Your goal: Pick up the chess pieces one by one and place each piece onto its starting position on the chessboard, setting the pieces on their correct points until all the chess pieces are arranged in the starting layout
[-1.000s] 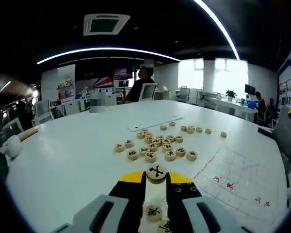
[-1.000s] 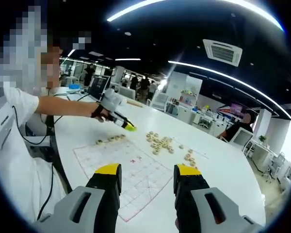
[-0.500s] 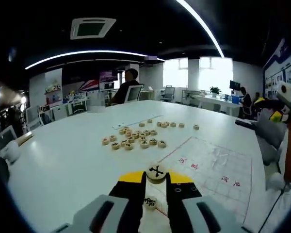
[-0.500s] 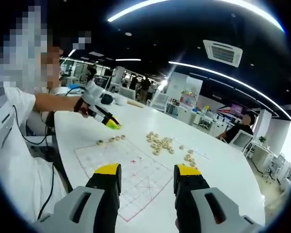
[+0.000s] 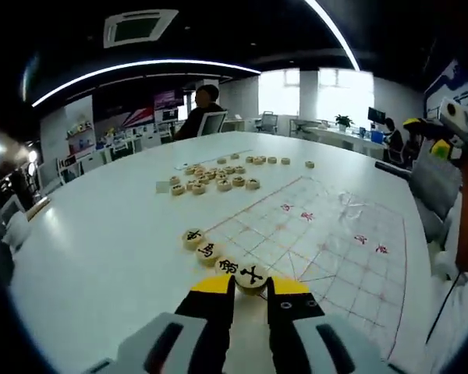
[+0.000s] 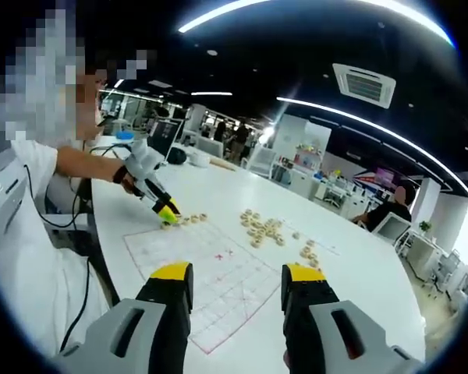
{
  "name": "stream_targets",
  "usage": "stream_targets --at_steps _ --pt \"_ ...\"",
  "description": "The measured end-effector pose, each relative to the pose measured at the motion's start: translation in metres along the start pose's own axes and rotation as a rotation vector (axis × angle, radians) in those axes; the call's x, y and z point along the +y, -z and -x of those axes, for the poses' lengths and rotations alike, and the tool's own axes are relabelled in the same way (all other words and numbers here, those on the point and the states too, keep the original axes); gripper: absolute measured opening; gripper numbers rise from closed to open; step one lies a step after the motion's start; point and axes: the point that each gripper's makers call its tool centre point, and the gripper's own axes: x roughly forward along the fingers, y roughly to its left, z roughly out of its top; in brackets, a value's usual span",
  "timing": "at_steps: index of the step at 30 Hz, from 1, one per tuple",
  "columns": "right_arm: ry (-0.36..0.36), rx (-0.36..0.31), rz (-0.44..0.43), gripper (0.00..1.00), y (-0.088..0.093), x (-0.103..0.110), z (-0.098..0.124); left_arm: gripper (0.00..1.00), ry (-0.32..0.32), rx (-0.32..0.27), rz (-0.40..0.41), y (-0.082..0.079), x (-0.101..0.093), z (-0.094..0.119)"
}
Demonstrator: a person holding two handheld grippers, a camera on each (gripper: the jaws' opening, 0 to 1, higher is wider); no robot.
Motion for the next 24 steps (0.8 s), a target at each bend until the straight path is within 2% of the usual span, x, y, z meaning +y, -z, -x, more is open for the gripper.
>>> stream_targets --at_steps 21,24 --pt "0.007 0.005 -0.001 0.45 0.0001 -0.0039 0.0005 0.19 0.008 0.030 0.032 0.0047 -0.0024 0.0002" --pt "0.007 0.006 -0.001 0.45 0.0004 -0.0036 0.0004 0.22 0.007 0.028 0.035 0.0041 -0.0020 0.0004"
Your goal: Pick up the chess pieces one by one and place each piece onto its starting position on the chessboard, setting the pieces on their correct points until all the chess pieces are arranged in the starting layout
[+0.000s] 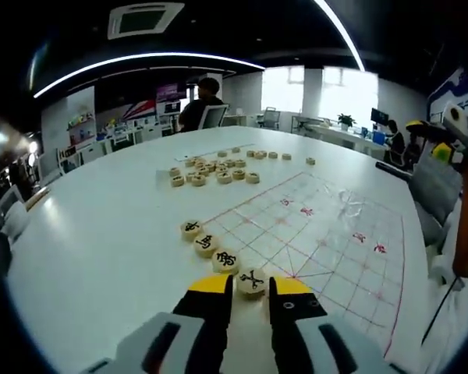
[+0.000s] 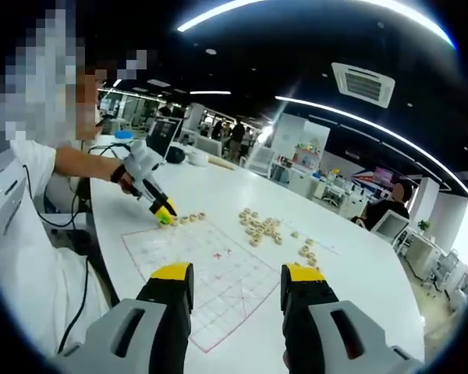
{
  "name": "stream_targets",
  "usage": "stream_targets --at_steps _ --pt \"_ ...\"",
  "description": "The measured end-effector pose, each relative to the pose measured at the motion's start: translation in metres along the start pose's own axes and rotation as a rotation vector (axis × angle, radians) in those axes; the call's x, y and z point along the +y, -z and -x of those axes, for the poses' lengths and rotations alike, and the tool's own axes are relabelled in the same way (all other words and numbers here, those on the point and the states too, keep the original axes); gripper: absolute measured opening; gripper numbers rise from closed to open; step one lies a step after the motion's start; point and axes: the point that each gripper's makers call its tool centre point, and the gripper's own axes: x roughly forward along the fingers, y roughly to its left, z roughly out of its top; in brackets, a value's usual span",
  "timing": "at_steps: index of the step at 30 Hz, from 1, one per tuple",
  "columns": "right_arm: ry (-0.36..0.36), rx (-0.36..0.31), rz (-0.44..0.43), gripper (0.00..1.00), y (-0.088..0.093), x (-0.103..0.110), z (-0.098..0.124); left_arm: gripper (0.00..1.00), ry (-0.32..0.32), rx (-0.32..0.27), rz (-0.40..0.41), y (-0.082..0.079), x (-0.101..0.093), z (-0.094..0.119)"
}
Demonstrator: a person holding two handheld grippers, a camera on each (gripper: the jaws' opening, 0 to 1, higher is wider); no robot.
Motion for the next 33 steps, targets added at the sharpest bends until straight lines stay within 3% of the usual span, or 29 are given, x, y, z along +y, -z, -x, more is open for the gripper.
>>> stream_targets --at_steps 9,19,24,27,29,33 --pt "-0.001 0.001 -0.001 0.45 0.001 0.000 0.000 0.30 -0.012 -0.043 -0.001 -0.013 0.004 0.005" --pt "-0.003 0.004 -0.002 0.45 0.002 0.000 0.000 0.31 -0.030 -0.124 -0.033 -0.057 0.011 0.002" --pt "0.001 0.006 -0.008 0.45 0.004 -0.002 0.000 0.31 -0.046 -0.141 -0.042 -0.078 0.021 -0.018" --pt "-0.001 0.008 -0.009 0.45 0.004 -0.002 -0.001 0.31 -0.013 -0.140 -0.008 -0.086 0.026 -0.038" --pt "-0.003 0.007 -0.007 0.45 0.004 -0.001 0.000 0.30 -0.021 -0.125 0.043 -0.087 0.035 -0.056" --pt "0.005 0.002 -0.011 0.45 0.004 -0.004 0.002 0.30 -0.068 -0.089 0.019 -0.085 0.054 -0.082"
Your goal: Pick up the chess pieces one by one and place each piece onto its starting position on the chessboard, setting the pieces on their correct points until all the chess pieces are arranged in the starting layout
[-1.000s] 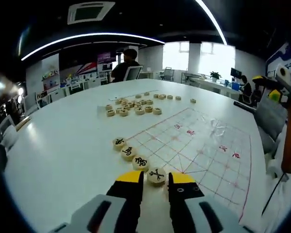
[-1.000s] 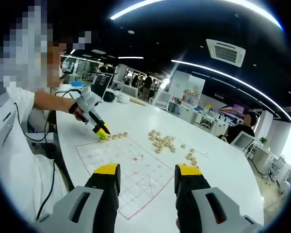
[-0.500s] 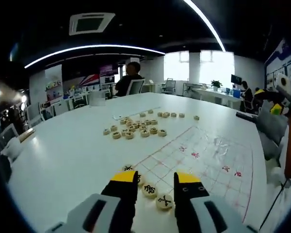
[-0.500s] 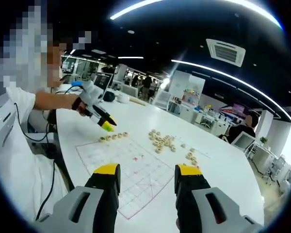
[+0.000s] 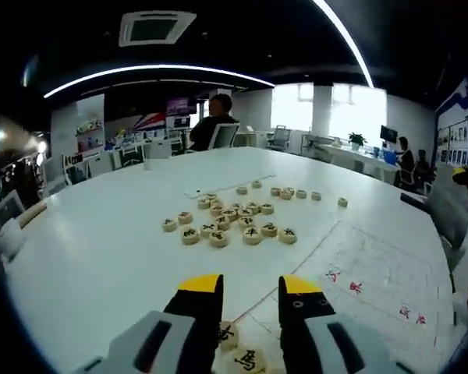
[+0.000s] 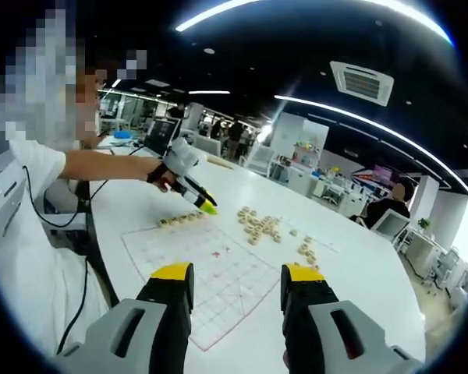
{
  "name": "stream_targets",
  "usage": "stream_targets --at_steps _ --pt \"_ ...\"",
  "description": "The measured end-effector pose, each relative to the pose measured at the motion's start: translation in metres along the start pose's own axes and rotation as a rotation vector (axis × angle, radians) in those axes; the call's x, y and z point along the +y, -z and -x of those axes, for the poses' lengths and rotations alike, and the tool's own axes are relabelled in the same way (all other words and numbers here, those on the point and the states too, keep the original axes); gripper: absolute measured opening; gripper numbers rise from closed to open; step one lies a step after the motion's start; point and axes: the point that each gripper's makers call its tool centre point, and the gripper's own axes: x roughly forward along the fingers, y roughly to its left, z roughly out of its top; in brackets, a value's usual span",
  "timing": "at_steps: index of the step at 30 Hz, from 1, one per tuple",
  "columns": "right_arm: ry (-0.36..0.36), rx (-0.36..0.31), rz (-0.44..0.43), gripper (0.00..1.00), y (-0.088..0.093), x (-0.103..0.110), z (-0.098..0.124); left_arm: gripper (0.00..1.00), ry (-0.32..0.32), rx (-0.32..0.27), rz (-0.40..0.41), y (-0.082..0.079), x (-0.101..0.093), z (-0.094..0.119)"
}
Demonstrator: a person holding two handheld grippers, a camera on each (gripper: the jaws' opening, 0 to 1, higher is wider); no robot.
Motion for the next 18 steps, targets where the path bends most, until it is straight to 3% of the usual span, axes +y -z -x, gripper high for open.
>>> stream_targets --at_steps 2,5,10,14,16,18 --pt "0.004 0.001 -0.002 0.45 0.001 -0.002 0.000 0.29 -0.039 0.011 -0.022 0.001 0.012 -0.010" --pt "0.004 0.002 -0.002 0.45 0.001 -0.001 0.001 0.28 -0.128 0.018 -0.117 0.001 0.037 -0.025" --pt "0.002 -0.002 0.000 0.45 0.000 -0.001 0.001 0.25 -0.148 -0.011 -0.089 -0.005 0.056 -0.045" --pt "0.004 -0.002 0.000 0.45 0.000 -0.001 0.001 0.23 -0.106 -0.042 0.017 -0.009 0.055 -0.059" --pt "0.005 -0.001 -0.001 0.45 0.000 -0.002 0.001 0.23 -0.098 -0.036 0.003 -0.008 0.051 -0.065" --pt "0.009 -0.001 -0.003 0.45 0.001 -0.003 0.001 0.22 -0.105 0.005 -0.072 -0.002 0.049 -0.071"
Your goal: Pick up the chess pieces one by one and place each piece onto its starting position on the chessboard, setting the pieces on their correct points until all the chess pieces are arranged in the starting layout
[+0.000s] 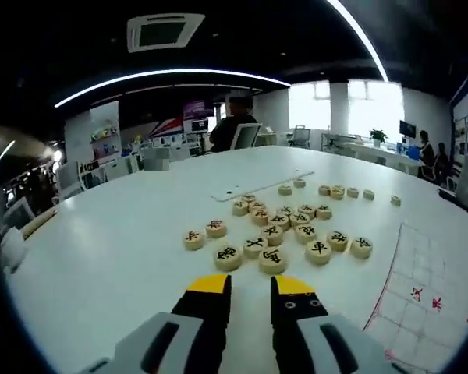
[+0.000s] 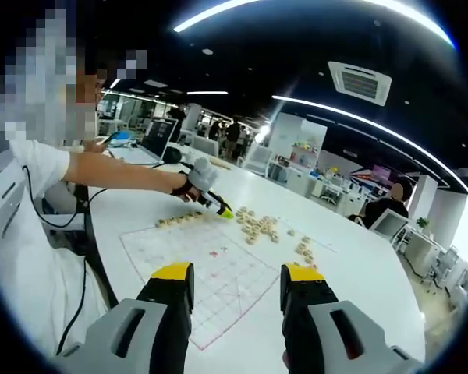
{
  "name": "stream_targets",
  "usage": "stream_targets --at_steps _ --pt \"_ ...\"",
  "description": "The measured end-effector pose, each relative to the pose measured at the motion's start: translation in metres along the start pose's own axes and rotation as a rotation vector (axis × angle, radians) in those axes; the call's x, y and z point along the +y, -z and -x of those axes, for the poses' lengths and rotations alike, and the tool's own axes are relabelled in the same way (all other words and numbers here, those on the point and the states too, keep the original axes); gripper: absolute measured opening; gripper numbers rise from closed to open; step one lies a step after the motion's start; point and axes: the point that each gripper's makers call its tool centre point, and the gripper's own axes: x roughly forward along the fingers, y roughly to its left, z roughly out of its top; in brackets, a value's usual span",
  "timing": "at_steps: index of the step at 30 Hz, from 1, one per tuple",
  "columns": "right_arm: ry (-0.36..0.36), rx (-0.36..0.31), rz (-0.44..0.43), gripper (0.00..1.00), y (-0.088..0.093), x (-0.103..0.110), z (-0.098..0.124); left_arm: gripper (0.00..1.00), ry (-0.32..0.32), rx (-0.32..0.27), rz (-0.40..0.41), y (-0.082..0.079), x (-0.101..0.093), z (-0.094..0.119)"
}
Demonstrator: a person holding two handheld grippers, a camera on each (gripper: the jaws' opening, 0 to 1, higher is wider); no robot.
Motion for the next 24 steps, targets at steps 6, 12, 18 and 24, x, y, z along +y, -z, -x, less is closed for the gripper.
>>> stream_targets --at_steps 6,12,18,24 --pt "0.005 0.004 0.003 0.45 0.001 -0.002 0.001 0.21 -0.011 -0.007 0.028 -0.005 -0.004 -0.012" --pt "0.004 0.005 0.005 0.45 0.002 -0.003 0.001 0.29 -0.017 -0.008 0.052 -0.011 -0.005 -0.025" --pt "0.000 0.003 0.008 0.45 0.002 -0.003 0.000 0.33 -0.024 -0.020 0.076 -0.018 -0.004 -0.037" --pt "-0.001 0.006 0.009 0.45 0.002 -0.003 0.000 0.20 -0.042 -0.028 0.073 -0.021 -0.003 -0.041"
